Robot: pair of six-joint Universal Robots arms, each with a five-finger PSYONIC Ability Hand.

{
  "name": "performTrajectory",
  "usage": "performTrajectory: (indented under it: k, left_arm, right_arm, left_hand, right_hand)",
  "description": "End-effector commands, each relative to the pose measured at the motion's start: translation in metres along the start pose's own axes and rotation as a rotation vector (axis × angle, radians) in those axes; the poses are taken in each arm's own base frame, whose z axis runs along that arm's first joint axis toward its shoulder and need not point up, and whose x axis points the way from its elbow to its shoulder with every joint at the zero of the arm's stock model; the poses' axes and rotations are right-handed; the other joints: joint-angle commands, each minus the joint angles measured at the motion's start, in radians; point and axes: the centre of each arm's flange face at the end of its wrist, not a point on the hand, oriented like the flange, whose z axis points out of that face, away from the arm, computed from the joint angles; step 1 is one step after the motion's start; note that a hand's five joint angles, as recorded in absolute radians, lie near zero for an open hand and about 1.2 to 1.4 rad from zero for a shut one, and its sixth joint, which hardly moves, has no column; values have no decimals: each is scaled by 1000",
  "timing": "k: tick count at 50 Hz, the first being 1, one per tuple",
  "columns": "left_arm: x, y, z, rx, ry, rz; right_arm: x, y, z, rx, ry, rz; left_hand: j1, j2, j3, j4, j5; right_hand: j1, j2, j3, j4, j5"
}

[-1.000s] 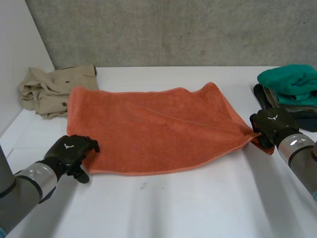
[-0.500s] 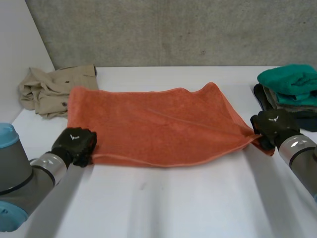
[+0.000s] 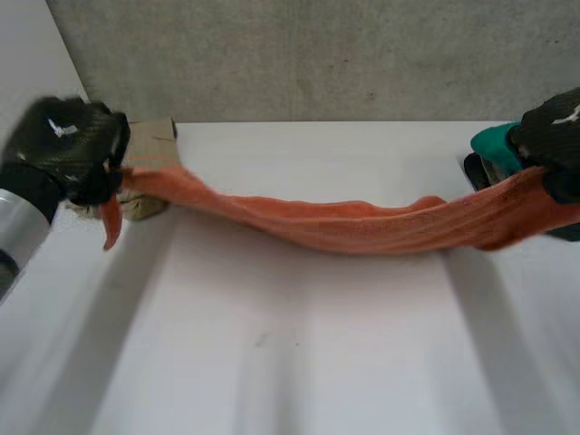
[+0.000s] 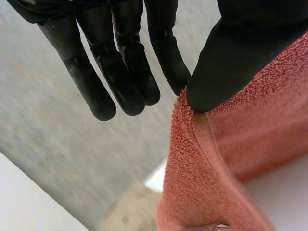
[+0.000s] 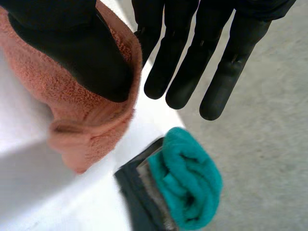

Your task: Fold the laundry.

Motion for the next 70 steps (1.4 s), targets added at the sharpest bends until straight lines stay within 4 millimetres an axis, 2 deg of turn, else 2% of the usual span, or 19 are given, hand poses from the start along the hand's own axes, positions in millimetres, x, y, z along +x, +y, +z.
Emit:
performTrajectory:
  k: [1,4,7,10,11,12,15,16,20,24,29,32,36,43,51,56,62,67,70]
  left_arm:
    - [25,70,37,-227,68,101]
    - [31,81,59,-221,61,163]
    - [40,73,91,-127,31,211]
    - [32,39,127,53,-47,224]
    - [27,26,135,112,-80,225]
    - [17,-2,147,233,-138,217]
    - [-3,-45,159,427,-238,181]
    - [-16,-72,163,547,-295,146]
    - [-47,-113,161,728,-410,88]
    - [-57,-119,159,735,-450,80]
    - [-46,-98,157,630,-403,70]
    - [-40,-86,142,546,-363,69]
    - [-23,-56,126,426,-296,66]
    - [25,20,74,178,-79,64]
    - [64,103,32,-78,92,113]
    - [59,139,27,-197,100,161]
    - [53,144,28,-212,86,166]
    - [55,140,28,-183,129,131]
    - [52,141,28,-186,135,101]
  right_arm:
    - [-37,26,47,-96,-148,-15]
    - [-44,33,74,-113,-142,6]
    - [-33,29,106,-62,-27,53]
    - [-15,15,123,30,103,91]
    - [-1,1,131,124,199,123]
    - [8,-10,135,191,262,142]
    - [40,-41,138,427,457,213]
    - [47,-47,137,481,502,227]
    - [74,-78,116,690,662,257]
    - [77,-88,107,734,684,262]
    - [56,-81,109,675,607,264]
    - [45,-70,111,612,559,267]
    - [12,-39,118,472,414,260]
    - [-60,30,116,213,153,269]
    - [-114,77,98,64,-15,266]
    - [-120,87,95,42,-53,268]
    - [-112,97,97,14,-36,270]
    - [-112,99,97,9,-34,273]
    - [-111,100,97,5,-31,276]
  left_hand:
    - [240,200,204,199,253]
    - [240,200,204,199,253]
    - [240,200,204,199,253]
    - [240,200,204,199,253]
    - [240,200,204,199,253]
    - [240,200,204,199,253]
    - [240,200,204,199,253]
    - [240,200,204,199,253]
    - [240,200,204,199,253]
    - [240,200,204,199,253]
    - [240,200,204,199,253]
    - [240,200,204,199,253]
    - [240,200,204,199,253]
    - [240,200,204,199,253]
    - [240,200,204,199,253]
    - [240,200,204,199,253]
    - [240,200,204,199,253]
    - [-503,-544,-540,-545,-490]
    - [-584,-624,-620,-626,-571]
  right_hand:
    - [279,215,207,199,207]
    - [279,215,207,199,207]
    - [279,215,207,199,207]
    - [279,215,207,199,207]
    - [279,215,207,199,207]
    - [279,215,207,199,207]
    - [279,215,207,199,207]
    - [279,215,207,199,207]
    - [279,215,207,199,207]
    - [279,215,207,199,207]
    - [279,215,207,199,207]
    - [279,215,207,199,207]
    - [279,215,207,199,207]
    - [279,215,207,199,207]
    - [279,215,207,199,207]
    - [279,215,207,199,207]
    - [279,215,207,199,207]
    - [279,215,207,199,207]
    - [279,215,207,199,207]
